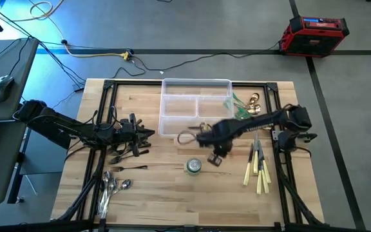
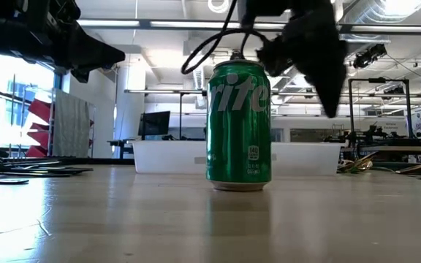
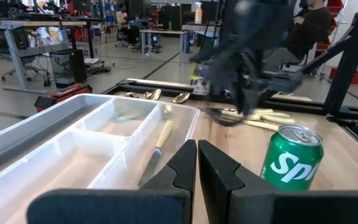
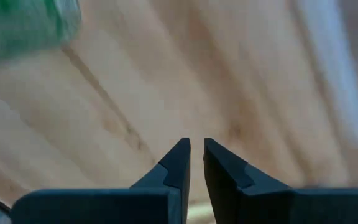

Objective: Sort silverware
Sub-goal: Put the yellow table knife into the silverware tray

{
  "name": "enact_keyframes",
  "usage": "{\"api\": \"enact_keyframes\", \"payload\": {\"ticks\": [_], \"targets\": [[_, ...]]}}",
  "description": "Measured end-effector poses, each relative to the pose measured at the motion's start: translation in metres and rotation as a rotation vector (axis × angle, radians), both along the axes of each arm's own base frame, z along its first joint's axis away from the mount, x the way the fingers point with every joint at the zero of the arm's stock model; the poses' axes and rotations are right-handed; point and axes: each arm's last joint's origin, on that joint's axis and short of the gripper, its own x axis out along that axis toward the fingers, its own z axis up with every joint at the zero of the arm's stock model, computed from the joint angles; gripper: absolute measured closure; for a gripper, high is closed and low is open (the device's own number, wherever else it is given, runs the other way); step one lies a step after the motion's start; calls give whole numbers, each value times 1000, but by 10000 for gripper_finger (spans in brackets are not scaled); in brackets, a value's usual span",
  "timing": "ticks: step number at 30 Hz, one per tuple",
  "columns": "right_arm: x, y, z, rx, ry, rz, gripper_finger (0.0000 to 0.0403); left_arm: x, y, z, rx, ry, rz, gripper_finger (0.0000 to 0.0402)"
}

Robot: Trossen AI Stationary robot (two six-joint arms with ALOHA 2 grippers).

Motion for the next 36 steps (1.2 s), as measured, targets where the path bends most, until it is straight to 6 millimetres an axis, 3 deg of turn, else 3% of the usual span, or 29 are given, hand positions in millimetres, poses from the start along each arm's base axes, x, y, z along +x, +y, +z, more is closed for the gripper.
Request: {"api": "enact_keyframes", "payload": {"ticks": [8,14,18,23,28,36], "targets": [[-33,71,2,-140,137,-124,360,0,0,0,0,4,-5,402],[-65,97,-3,-270,234,-243,335,0,0,0,-1,2,-7,402],[-93,100,-11,-266,270,-330,318,0,0,0,6,-3,-7,402],[-122,91,-15,-79,98,-484,299,0,0,1,32,1,1,402],[-135,80,-24,102,-160,-689,279,0,2,3,46,-16,31,402],[-149,70,-62,86,-130,-765,222,1,7,3,46,-17,61,402]]}}
